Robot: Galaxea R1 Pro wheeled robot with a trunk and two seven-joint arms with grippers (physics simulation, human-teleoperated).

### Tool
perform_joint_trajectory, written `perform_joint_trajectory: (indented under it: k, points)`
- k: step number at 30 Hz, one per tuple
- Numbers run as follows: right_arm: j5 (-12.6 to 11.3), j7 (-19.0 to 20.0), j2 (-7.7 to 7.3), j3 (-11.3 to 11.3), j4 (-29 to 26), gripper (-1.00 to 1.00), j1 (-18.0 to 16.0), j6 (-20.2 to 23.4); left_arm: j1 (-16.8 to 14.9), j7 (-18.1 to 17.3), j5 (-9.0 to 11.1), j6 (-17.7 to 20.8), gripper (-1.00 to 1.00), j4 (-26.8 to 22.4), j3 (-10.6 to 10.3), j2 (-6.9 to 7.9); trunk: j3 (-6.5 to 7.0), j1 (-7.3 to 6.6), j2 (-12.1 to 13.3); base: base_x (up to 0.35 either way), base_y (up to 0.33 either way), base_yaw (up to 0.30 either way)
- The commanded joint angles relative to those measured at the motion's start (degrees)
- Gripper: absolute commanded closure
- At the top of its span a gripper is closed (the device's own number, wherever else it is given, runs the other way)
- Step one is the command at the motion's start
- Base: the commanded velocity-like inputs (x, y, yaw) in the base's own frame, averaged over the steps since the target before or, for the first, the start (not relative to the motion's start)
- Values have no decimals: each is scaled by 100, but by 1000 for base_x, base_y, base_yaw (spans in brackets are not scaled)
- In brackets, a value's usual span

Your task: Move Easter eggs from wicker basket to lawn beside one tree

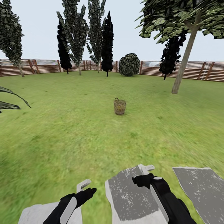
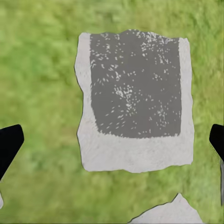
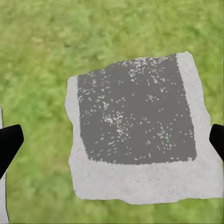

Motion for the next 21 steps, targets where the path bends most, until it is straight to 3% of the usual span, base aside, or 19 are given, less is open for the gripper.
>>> perform_joint_trajectory:
  k: [1, 13, 18, 21]
  points:
    - [-27, -11, -12, 20, -48, -100, 27, 18, -2, 13, 33, 25, -100, -8, -1, 2, -6, 3, -3, 334, -74, -1]
    - [-75, -36, -18, -47, -364, -100, 68, 169, -2, -53, 38, 59, -100, -8, 5, 2, -6, 3, -3, 334, -45, 0]
    - [-85, -47, -2, -642, -507, -100, -537, 747, -2, -40, 46, 89, -100, -8, 3, 0, -6, 3, -3, 334, -2, 0]
    - [-87, -36, -4, -783, -550, -100, -779, 948, -2, -27, 47, 90, -100, -8, 4, 5, -6, 3, -3, 334, 0, 0]
